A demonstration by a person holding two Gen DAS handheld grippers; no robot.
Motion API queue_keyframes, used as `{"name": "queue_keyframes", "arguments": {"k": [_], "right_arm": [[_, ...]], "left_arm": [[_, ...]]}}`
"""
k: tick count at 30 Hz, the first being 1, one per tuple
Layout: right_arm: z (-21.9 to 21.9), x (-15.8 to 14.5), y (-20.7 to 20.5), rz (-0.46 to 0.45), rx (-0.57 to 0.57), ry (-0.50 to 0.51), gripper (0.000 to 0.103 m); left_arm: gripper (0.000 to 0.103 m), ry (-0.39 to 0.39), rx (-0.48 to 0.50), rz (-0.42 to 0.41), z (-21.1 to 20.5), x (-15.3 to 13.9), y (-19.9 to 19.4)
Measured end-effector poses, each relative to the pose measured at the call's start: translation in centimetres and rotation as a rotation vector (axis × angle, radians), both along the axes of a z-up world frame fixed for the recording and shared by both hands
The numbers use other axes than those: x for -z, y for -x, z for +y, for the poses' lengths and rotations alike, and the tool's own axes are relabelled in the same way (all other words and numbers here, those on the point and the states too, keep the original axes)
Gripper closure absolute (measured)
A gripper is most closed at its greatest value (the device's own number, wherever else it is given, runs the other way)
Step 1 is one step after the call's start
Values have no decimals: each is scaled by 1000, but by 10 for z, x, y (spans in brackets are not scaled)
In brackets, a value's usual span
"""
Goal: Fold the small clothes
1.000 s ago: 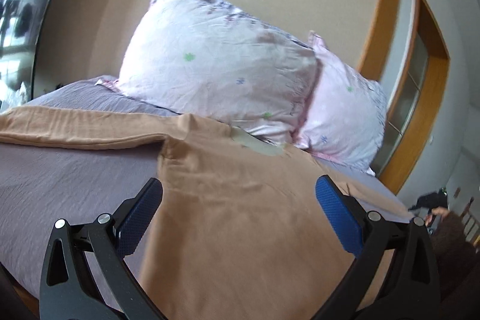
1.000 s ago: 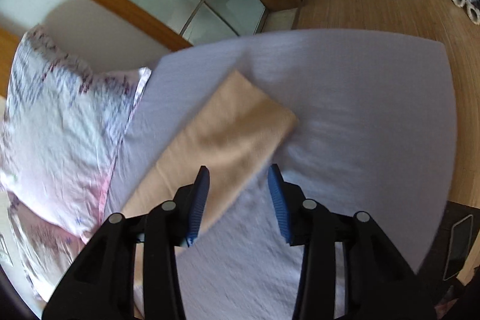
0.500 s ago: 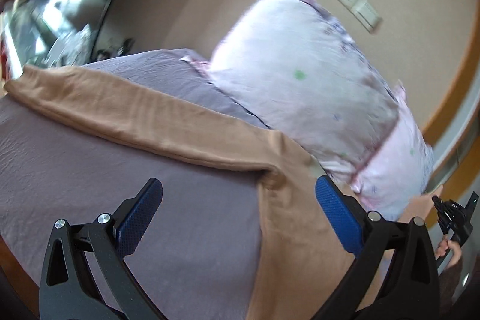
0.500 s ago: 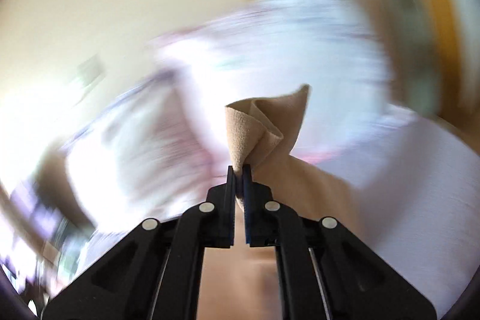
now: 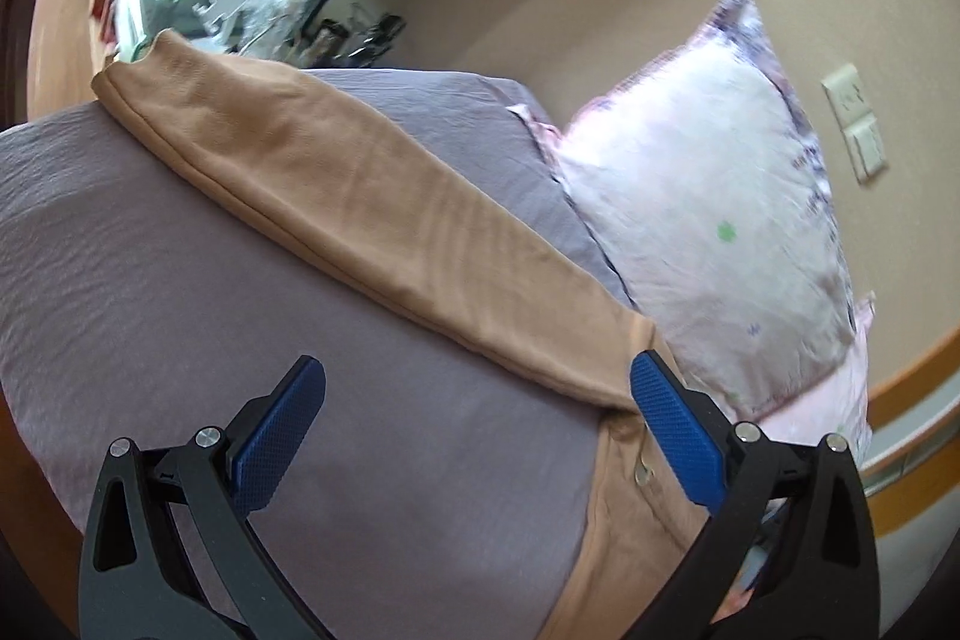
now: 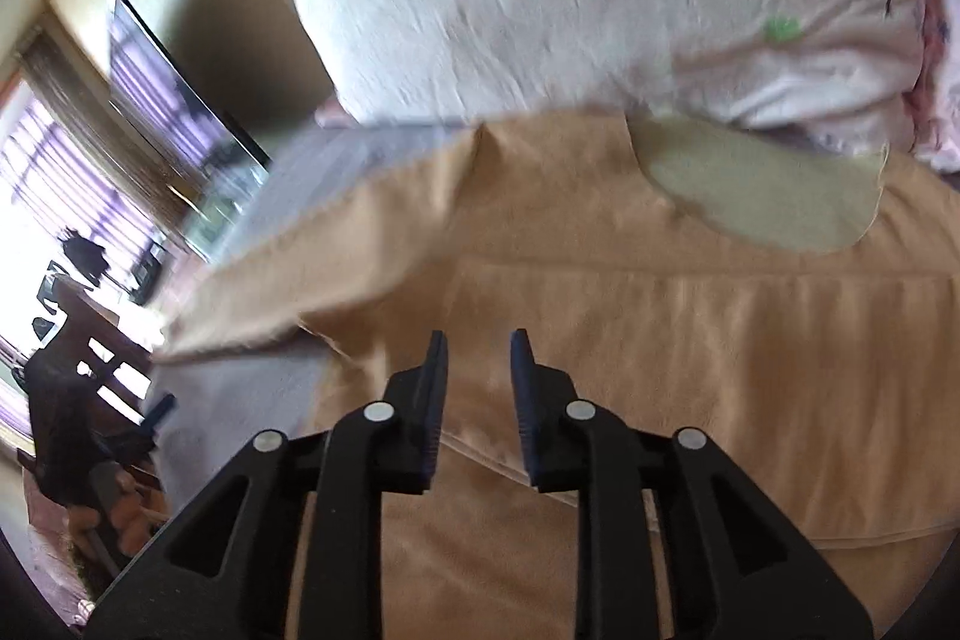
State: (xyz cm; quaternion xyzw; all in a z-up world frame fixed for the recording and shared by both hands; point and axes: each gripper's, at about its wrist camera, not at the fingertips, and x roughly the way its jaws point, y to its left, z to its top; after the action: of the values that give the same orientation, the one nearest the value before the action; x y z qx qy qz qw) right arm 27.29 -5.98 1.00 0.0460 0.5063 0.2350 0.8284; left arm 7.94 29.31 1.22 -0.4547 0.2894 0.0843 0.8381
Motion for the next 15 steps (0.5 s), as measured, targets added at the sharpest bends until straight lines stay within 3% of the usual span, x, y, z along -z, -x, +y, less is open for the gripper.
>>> {"name": "queue_keyframes", "arguments": {"k": [4, 8, 12, 14, 15], "right_arm": [[-10, -2, 18, 14, 6, -98, 73], [-31, -20, 51, -39, 6, -195, 53], [-62, -39, 82, -85, 11, -275, 44], [-85, -50, 92, -116, 24, -312, 36], [-95, -57, 95, -132, 31, -322, 35]], "left_arm": [[5, 68, -46, 41, 18, 9, -7], [5, 111, -79, 66, 34, 8, -18], [6, 185, -110, 64, 57, 11, -29], [15, 211, -125, 59, 66, 14, -31], [32, 205, -137, 78, 68, 14, -31]]}}
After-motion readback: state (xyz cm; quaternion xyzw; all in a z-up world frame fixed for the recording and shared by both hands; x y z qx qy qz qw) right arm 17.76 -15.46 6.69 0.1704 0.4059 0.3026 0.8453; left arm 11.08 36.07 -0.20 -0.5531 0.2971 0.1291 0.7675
